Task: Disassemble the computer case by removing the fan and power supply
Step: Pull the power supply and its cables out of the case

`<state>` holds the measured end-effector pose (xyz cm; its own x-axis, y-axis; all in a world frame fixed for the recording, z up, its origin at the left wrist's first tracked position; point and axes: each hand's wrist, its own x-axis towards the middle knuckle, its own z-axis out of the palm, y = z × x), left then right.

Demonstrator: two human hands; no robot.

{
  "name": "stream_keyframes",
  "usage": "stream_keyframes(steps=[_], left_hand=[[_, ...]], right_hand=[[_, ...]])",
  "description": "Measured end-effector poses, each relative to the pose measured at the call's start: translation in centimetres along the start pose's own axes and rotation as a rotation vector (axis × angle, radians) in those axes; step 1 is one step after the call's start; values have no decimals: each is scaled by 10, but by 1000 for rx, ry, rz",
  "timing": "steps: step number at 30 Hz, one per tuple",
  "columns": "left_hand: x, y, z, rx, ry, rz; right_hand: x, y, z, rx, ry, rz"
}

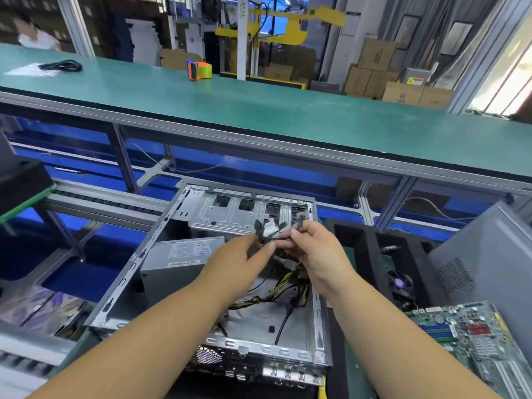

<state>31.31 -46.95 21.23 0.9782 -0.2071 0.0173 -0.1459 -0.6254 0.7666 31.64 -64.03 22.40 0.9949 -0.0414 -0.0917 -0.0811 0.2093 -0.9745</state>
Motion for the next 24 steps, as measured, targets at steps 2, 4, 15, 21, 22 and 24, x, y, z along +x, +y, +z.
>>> stream_keyframes(steps=[2,4,15,21,22,24], left_hand=[[1,9,-5,-230,-91,-122],[4,18,-7,-435,-197,-187],[7,23,-20,-1090,-406,-233],[9,21,-52,-861,-137,-132],[9,20,-60,-804,-74,-111],[9,20,-73,-701,34,-76]], right_hand=[[-6,-3,0,-12,-61,36],[-11,-7,0,9,-103,89],[-18,-15,-26,-62,-106,157],[-12,-13,-38,-506,-54,85],[-9,-14,-41,-605,3,40],[-5,-15,-47,-712,106,-17]])
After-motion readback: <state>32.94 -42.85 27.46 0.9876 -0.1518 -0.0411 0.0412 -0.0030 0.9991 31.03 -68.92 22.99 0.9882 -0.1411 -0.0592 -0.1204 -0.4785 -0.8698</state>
